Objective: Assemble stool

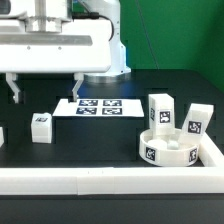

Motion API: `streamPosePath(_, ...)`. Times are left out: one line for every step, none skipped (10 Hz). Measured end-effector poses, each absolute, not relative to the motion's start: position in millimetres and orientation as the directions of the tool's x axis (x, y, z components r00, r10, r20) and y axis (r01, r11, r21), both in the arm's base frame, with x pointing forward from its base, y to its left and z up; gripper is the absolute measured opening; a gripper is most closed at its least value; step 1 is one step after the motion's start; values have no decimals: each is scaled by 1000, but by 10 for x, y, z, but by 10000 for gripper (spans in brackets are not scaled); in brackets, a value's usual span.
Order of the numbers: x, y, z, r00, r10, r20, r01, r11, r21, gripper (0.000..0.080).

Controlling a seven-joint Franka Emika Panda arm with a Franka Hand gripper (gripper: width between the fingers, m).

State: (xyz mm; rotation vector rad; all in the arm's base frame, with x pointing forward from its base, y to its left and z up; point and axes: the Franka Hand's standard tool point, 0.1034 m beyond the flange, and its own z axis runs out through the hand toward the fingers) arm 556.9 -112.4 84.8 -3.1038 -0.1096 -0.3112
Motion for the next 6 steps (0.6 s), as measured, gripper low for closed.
streamPosePath(5523, -1175, 769, 991, 72, 111, 77, -996, -41, 649)
streamPosePath(5561, -1290, 714, 996, 74, 58, 77, -996, -43, 649)
streamPosePath(5566, -1228, 715, 998, 59, 3, 59, -996, -62, 649)
streamPosePath(5496, -1130, 723, 991, 71, -112, 60, -993, -97, 649)
streamPosePath(5505, -1095, 721, 977, 80, -197, 57, -991, -118, 649)
streamPosePath(5490, -1077, 712, 960, 73, -270, 41, -992, -123, 649)
